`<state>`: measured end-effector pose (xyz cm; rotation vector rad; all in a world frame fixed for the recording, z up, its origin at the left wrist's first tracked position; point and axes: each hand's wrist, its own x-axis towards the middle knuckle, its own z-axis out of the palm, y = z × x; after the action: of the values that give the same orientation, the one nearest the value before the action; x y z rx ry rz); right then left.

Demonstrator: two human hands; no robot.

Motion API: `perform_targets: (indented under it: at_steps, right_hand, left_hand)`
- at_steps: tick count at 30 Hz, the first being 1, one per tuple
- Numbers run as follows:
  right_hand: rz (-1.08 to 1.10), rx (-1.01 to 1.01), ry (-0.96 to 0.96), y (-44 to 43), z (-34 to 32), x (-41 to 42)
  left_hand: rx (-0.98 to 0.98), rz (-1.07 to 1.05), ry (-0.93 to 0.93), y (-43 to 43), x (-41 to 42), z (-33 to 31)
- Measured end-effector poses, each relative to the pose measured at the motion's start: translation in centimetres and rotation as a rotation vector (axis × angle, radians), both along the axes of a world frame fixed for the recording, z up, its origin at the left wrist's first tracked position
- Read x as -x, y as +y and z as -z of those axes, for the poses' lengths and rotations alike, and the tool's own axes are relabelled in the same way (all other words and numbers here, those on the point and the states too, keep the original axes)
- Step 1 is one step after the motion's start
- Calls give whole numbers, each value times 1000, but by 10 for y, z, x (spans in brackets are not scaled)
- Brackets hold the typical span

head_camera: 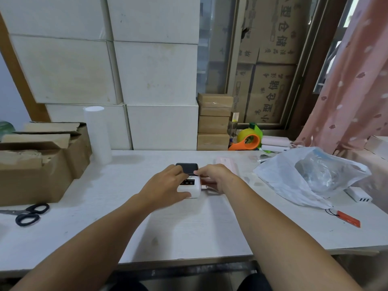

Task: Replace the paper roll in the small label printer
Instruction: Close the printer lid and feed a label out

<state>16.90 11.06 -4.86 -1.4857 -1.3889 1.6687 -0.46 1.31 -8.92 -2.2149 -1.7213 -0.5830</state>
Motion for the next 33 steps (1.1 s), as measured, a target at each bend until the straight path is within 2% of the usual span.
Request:
perform_targets:
  at_steps: [4, 17, 25, 29, 33]
  right_hand:
    - [7, -8, -55, 0, -4, 1]
    - [16, -25, -101, 2, -4, 3]
    - [-16, 5, -116, 5, 0, 1]
    - [-36, 17, -72, 7, 0, -4]
    - [-51, -61, -132, 7, 4, -4]
  left_hand:
    - [-8, 4, -80, -2, 1, 1]
    - [8, -42, -110, -4, -2, -2]
    - [152, -201, -334, -7, -8, -8]
    - [167, -187, -322, -5, -7, -13]
    - [137, -171, -332, -5, -4, -10]
